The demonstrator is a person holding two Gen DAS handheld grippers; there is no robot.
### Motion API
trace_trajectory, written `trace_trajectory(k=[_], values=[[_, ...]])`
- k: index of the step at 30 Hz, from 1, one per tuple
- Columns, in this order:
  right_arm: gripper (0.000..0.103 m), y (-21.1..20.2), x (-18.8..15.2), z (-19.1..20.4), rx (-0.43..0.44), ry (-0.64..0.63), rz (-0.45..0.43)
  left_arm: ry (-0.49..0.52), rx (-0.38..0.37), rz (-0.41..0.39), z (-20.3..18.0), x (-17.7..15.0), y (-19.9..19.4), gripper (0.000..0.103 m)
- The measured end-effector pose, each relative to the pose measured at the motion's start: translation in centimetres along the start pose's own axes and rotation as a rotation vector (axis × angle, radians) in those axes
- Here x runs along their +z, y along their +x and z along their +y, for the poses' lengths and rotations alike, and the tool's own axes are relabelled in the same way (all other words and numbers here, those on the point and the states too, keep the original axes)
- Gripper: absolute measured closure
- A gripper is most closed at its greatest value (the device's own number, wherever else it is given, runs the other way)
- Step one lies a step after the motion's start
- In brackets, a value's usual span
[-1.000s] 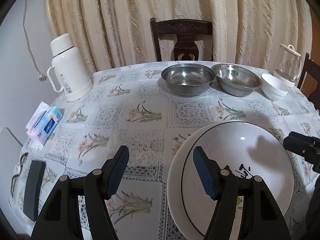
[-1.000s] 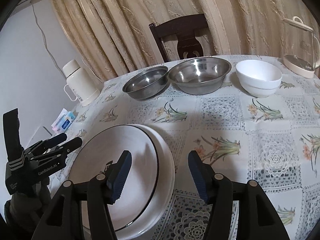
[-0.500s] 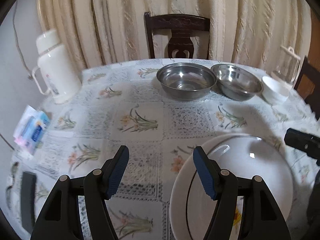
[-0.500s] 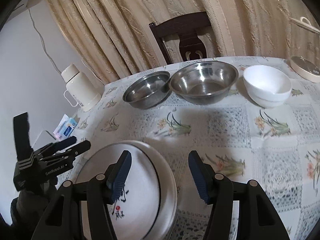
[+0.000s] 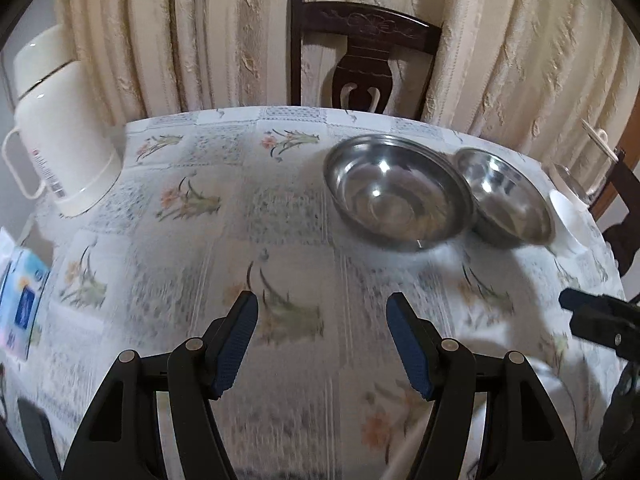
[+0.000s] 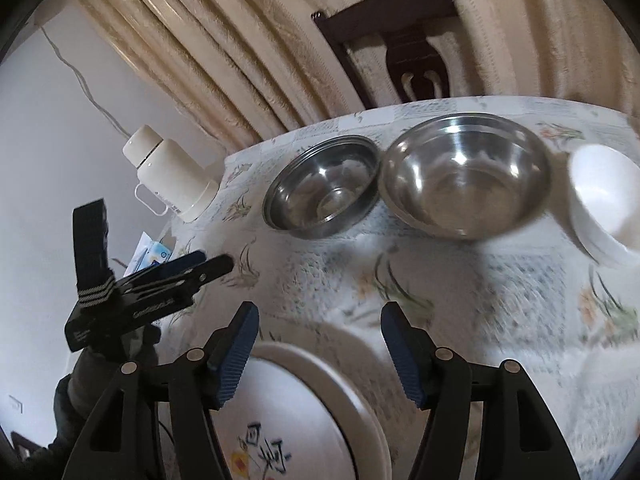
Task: Organize plates and bowls
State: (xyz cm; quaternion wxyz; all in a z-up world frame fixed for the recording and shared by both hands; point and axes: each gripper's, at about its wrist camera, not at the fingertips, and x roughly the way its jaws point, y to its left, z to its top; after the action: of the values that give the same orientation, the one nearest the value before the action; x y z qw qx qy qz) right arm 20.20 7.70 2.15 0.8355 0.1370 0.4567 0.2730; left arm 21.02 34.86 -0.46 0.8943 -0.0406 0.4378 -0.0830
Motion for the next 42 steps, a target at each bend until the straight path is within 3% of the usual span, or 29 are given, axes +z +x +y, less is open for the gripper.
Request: trace_trajectory(k=[7,12,21,26,31,42], values=[[0.036,3.3,3.7,0.1,0.028,0.030,0.059,-0.034,-0.050,0.022,1.0,4.1,3.2,0.035],[0.036,6.0,4.8,-0.4,0.062,0.092,0.105,-0.045,-0.073,0.035,1.2,5.8,5.3,0.035],[0.036,8.2,5.8,-0.7,0.038,0.106,0.110,-0.082,-0.066,0.049,2.1,7.6,9.2,0.038],[0.036,9.0,6.3,-0.1,0.023,0.080,0.109,-0.070,-0.056,0.061,1.6,7.9,10.8,0.039],[0.036,9.7,6.6,0.6,-0.002,0.043,0.106,-0.050,-0.014,0.066,1.5,7.6,12.0,0.049],[0.036,10.5,6.7,0.8,0.014,0.027,0.120,0.034,0.014,0.004,1.6,5.2,10.2,0.050]])
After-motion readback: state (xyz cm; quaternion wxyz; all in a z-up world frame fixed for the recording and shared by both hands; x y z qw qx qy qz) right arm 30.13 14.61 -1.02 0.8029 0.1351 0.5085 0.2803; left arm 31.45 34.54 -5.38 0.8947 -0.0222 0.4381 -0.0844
